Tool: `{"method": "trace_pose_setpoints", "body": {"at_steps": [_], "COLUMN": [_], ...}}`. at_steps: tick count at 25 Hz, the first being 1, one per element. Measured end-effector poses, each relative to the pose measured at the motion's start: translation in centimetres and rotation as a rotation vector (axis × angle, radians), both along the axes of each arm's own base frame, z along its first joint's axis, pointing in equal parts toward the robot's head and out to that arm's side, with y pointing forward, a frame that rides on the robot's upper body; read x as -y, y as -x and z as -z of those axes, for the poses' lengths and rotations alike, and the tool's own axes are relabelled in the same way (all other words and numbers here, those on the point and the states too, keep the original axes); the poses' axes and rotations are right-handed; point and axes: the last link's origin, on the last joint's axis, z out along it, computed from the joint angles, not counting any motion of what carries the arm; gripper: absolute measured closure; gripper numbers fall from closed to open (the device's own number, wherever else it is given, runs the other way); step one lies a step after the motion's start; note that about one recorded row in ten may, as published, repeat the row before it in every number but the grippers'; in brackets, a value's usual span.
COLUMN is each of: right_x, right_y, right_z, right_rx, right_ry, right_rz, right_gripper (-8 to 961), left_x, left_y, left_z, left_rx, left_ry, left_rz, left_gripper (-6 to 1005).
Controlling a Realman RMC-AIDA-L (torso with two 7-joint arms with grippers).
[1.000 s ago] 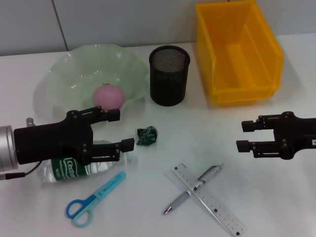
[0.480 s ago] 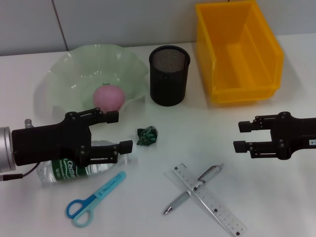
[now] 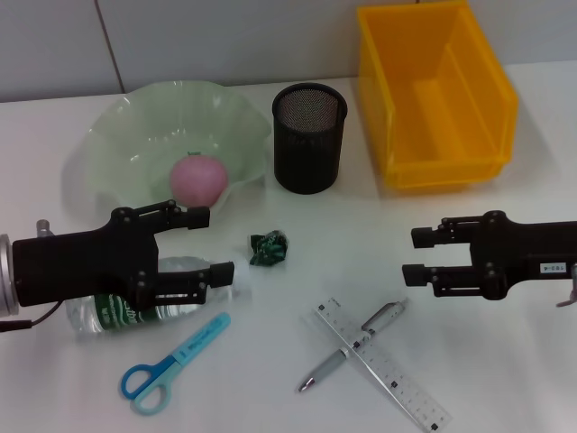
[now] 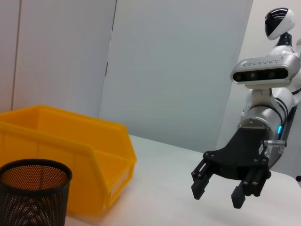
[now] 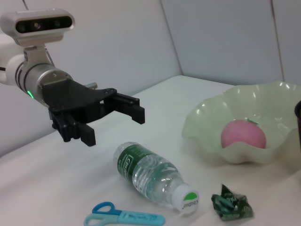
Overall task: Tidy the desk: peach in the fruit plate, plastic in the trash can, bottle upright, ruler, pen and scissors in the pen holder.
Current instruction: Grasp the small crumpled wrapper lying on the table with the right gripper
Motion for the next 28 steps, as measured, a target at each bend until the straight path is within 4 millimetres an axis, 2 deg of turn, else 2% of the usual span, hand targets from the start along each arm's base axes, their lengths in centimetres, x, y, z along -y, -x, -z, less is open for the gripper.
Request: {"method": "trace_pose_setpoints", "body": {"at_steps": [6, 11, 18, 23, 28], "right_x": [0.0, 0.0, 0.1, 0.0, -0.1], "right_y": [0.1, 0.0, -0.2, -0.4, -0.6], "right_z": [0.5, 0.5, 0.4, 0.0, -0.2], "right_rx": [-0.017, -0.019, -0.018, -0.018, -0.021], "right_ry": [0.014, 0.012, 0.006, -0.009, -0.019], "right_rz": [0.009, 0.014, 0.021, 0.029, 0.036], "right_gripper": [320, 321, 321, 321, 320], "left_x": [0.2, -0.5, -3.0, -5.1, -6.2], "left_y": [0.2, -0.7, -3.6, -4.9, -5.9], "left_z": [0.1, 0.1, 0.3, 1.1, 2.1], "left_rx": [-0.029, -0.081, -0.245, -0.369, -0.443], "left_ry": [0.016, 0.031, 0.053, 0.050, 0.041], "left_rz": [0.013, 0.054, 0.135, 0.155, 0.163], "left_gripper": [138, 138, 138, 138, 139]}}
